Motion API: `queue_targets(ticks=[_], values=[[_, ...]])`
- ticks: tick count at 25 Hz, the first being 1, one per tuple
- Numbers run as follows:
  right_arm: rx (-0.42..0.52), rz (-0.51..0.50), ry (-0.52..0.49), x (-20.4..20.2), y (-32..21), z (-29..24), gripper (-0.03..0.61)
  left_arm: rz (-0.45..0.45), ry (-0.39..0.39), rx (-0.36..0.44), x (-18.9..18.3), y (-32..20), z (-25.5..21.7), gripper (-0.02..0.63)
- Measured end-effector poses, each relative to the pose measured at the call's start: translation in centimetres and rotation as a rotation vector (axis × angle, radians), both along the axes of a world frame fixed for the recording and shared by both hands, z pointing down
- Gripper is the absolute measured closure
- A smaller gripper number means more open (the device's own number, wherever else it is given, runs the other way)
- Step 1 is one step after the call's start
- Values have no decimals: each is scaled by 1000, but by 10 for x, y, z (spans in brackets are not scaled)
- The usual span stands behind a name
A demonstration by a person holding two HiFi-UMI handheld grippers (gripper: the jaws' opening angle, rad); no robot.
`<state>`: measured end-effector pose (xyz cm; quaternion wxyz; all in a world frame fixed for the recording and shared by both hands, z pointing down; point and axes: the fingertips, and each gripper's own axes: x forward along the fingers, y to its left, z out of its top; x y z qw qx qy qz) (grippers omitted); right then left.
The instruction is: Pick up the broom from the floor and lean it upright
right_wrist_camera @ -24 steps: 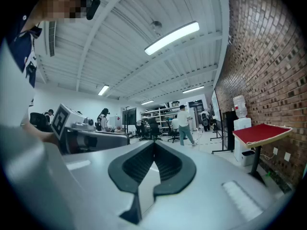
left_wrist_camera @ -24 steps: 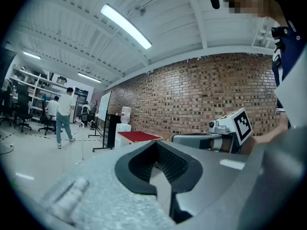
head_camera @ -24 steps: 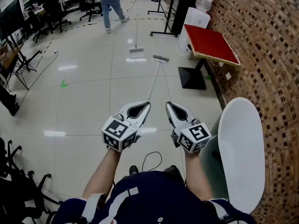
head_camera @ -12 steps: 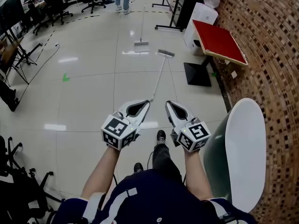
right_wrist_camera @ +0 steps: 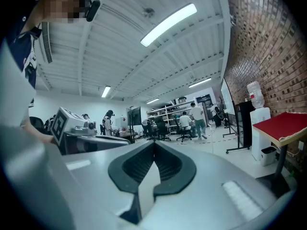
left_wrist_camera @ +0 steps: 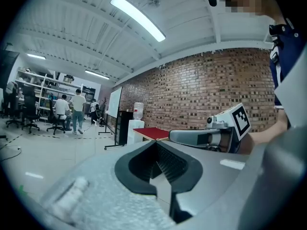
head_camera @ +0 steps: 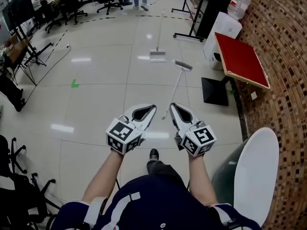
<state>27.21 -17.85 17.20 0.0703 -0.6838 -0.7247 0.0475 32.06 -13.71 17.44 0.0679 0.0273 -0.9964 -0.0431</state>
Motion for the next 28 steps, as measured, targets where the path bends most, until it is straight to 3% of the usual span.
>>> queue_targets(ticks=[8,15,22,28], values=[[-25,-58,3,-75,85,-14,572,-33,19,-27,-67,70,-10,614],[-11,-47,-28,-106,153,-14,572,-39,7,-22,-99,144,-20,614],[42,48,-51,-131,253,-5,572,77,-7,-86,-126,257,-14,614],[59,182,-63,-150,333,-12,574,195,12,-56,-143,340,-7,614]])
